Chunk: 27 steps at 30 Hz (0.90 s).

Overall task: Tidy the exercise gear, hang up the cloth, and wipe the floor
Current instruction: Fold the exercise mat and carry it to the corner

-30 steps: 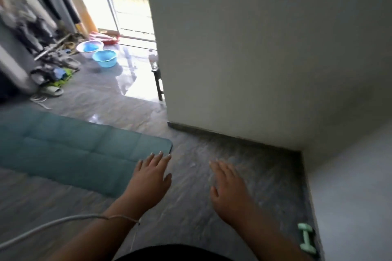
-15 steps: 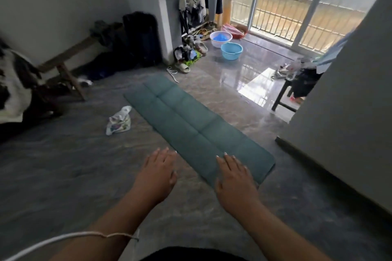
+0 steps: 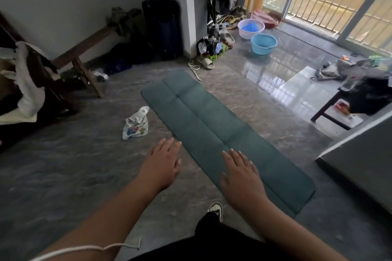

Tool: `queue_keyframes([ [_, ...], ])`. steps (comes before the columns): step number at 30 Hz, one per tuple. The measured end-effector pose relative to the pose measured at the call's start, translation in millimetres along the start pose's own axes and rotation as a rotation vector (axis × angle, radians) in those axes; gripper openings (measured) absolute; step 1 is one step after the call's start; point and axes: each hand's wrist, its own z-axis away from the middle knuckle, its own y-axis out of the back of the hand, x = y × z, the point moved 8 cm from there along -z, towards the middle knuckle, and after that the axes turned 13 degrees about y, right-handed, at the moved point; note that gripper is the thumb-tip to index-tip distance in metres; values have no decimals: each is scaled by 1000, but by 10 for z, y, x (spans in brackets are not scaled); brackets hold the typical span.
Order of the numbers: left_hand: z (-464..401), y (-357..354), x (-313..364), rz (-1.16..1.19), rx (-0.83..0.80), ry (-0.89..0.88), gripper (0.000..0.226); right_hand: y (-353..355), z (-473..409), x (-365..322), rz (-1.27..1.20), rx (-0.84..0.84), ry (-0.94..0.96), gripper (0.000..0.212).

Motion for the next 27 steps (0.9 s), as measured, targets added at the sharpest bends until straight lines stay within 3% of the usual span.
queue_keyframes([
  [10,-2211,267,-270,-12,-76,-54,60,185,-2009,292,-35,-35,-94,65],
  [15,-3473,-30,-250,-136,-135,-249,61,-85,-2849,548,-59,-22,-238,68],
  [19,-4419,-316,-199,-238,-253,-435,62,-399,-3327,788,-124,10,-486,67],
  [24,-5176,-603,-157,-289,-334,-650,66,-819,-3634,872,-187,46,-723,65],
  [27,-5502,-982,-115,-318,-367,-719,66,-1214,-3849,963,-215,24,-755,64],
])
